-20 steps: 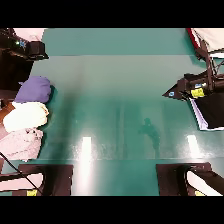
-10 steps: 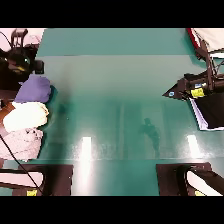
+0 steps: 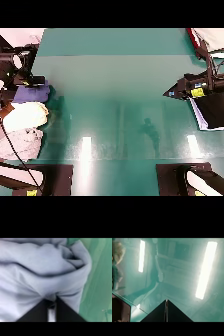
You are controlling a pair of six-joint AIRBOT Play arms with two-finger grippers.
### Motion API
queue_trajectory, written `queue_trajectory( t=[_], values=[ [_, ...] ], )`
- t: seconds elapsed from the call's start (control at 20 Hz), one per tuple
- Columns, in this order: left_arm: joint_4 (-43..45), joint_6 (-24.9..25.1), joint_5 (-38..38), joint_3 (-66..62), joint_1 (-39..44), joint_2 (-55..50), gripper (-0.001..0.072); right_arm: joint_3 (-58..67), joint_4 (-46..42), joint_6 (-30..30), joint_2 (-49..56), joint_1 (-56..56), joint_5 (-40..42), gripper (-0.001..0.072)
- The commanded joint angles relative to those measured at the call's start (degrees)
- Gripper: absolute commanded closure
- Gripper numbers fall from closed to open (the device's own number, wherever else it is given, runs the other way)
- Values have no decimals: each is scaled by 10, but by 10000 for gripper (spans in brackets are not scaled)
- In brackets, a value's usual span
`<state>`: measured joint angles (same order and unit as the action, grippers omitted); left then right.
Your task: Fold the shirts.
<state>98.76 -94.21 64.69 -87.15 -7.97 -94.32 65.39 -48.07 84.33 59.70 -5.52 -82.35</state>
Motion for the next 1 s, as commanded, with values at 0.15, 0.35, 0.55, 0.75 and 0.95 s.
queue_trajectory(
  t=[0.15, 0.35, 0.55, 0.75, 0.95],
  values=[
    [-71, 67, 66, -108, 6, 26, 686, 0, 16, 0, -6, -5, 37, 690],
    [-222, 165, 129, -239, 51, 123, 685, 0, 77, 0, -42, -35, 110, 690],
    [-407, 243, 160, -279, 128, 215, 685, 0, 81, 0, -93, -71, 163, 690],
    [-468, 280, 179, -261, 232, 223, 685, 0, 81, 0, -132, -94, 177, 691],
    [-463, 313, 172, -172, 310, 174, 685, 0, 81, 0, -141, -97, 174, 690]
  ],
)
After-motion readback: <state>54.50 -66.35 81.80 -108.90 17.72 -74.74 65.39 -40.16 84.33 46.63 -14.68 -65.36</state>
